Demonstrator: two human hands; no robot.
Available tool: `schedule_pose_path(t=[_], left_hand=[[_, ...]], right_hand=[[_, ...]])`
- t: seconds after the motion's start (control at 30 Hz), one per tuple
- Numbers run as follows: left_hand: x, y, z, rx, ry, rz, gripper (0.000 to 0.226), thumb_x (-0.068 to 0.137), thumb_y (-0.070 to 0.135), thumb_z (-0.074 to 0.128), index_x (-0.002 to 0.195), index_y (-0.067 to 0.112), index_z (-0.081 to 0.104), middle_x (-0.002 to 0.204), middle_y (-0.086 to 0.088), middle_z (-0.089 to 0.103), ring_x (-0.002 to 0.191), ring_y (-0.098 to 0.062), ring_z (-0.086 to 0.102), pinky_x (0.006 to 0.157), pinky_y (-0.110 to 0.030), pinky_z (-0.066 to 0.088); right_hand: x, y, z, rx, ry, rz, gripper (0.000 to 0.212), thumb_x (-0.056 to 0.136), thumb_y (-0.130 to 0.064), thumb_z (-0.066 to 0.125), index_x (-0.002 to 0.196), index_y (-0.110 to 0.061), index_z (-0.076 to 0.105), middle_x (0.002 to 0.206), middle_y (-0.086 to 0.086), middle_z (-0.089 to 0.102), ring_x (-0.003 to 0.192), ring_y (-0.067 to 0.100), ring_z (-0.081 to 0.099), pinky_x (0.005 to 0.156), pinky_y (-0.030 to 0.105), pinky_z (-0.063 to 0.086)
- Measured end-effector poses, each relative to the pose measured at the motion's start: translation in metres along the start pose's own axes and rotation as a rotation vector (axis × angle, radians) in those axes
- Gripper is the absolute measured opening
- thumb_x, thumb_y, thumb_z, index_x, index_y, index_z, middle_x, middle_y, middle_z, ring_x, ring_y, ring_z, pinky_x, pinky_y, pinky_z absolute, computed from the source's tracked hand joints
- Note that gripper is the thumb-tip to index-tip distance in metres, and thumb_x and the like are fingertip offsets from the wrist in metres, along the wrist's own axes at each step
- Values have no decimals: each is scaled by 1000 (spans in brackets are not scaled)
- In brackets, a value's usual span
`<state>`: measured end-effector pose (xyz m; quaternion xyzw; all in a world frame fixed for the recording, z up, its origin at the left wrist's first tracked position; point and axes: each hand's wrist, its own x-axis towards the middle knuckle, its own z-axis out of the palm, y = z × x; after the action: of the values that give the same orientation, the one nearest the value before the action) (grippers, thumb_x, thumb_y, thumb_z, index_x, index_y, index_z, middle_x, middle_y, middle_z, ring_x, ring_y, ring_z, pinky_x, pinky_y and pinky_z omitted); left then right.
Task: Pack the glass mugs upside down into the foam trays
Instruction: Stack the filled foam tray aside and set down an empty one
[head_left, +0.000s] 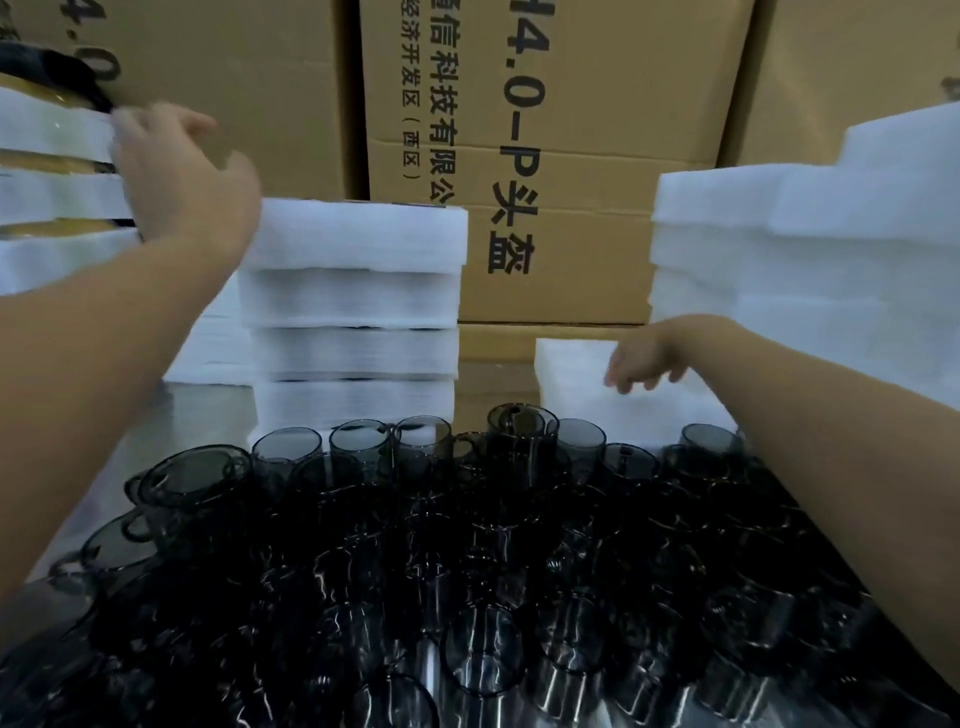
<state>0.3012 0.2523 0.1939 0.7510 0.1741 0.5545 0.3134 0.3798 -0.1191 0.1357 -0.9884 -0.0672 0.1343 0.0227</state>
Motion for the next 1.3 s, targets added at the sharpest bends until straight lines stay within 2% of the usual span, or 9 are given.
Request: schedule_pose_path(t=[0.2,0.33,0.43,0.67,0.87,0.93,1.07,1.2,1.3], left_hand=[[-76,61,3,-104,-431,484,15,84,14,53,75,21,63,86,6,53,70,-14,52,64,-25,35],[-118,78,12,-144,-777,494,31,82,8,57,63,32,60,68,20,56,58,9,50,55,-12,35],[-129,83,16,-204,-866,436,30,84,6,56,66,28,65,53,17,56,52,12,49,49,-3,35],[-132,111,5,-441,-720,230,18,91,12,54,95,26,65,82,19,58,73,9,54,64,-8,40],[-131,132,-32,-649,-588,-91,27,93,31,53,118,24,60,110,11,58,103,-7,53,84,-19,39],[-133,139,-50,-709,-618,-167,21,93,36,51,110,26,60,108,7,59,102,-10,53,80,-23,40],[-172,147,-98,-871,-945,-294,54,84,49,54,129,19,48,133,0,50,114,-11,56,101,-27,37],[-234,130,-139,-1081,-924,-407,40,70,26,63,108,20,50,99,-2,51,78,-8,59,57,-12,49],[-267,109,-166,-1112,-755,-550,20,72,24,62,92,22,60,85,8,63,68,-2,64,52,-12,49]], right_hand=[[0,7,26,-53,-27,-126,13,87,-15,47,87,-19,59,93,-1,45,76,17,43,67,26,37],[3,8,30,-98,68,-157,27,80,-14,58,106,-6,61,104,8,54,86,21,46,73,30,39],[-5,14,20,34,342,-222,4,86,-10,55,82,-12,54,95,7,48,88,22,42,68,28,33],[-76,34,-18,435,723,-318,24,85,-7,46,103,8,53,110,26,56,92,34,55,76,39,44],[-169,62,-4,234,882,-561,37,85,8,52,118,-4,61,136,5,47,120,19,48,82,11,39],[-198,68,10,144,938,-612,38,76,19,49,105,0,65,141,9,42,123,25,47,65,2,33],[-249,73,41,138,1033,-726,51,61,30,37,88,-3,65,146,4,27,136,17,26,85,2,27],[-284,78,91,286,1060,-696,57,58,37,36,83,-5,65,143,9,32,131,18,37,98,5,30],[-303,81,137,237,1070,-783,31,68,28,55,79,2,68,133,17,41,126,19,46,103,10,32]])
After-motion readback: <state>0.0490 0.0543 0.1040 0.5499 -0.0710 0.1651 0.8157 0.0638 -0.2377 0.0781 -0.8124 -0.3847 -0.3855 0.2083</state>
